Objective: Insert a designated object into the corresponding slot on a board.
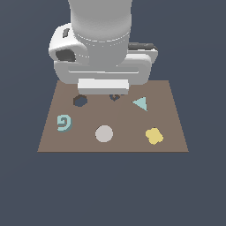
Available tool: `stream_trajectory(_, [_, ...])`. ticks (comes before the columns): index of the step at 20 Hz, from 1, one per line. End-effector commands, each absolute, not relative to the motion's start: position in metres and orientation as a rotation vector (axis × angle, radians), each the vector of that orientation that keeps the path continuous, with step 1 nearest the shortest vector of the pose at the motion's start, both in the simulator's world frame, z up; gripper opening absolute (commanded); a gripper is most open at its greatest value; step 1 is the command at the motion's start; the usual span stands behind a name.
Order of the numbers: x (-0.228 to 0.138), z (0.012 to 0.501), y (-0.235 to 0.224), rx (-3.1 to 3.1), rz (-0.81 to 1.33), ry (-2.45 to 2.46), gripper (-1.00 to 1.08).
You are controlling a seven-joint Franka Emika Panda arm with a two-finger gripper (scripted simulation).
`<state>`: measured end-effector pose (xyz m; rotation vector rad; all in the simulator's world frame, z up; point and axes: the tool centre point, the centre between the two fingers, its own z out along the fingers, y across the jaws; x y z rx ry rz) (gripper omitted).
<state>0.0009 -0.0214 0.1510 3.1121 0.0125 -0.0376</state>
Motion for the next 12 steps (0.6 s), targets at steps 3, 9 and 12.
stream_trajectory(3, [0.001,0.150,-0.022,3.112,-0.037,0.014,1.00])
stream_trajectory(9, [0.004,0.141,-0.036,3.114,-0.034,0.037,1.00])
stream_trajectory(12, [0.008,0.132,-0.050,3.116,-0.030,0.059,1.00])
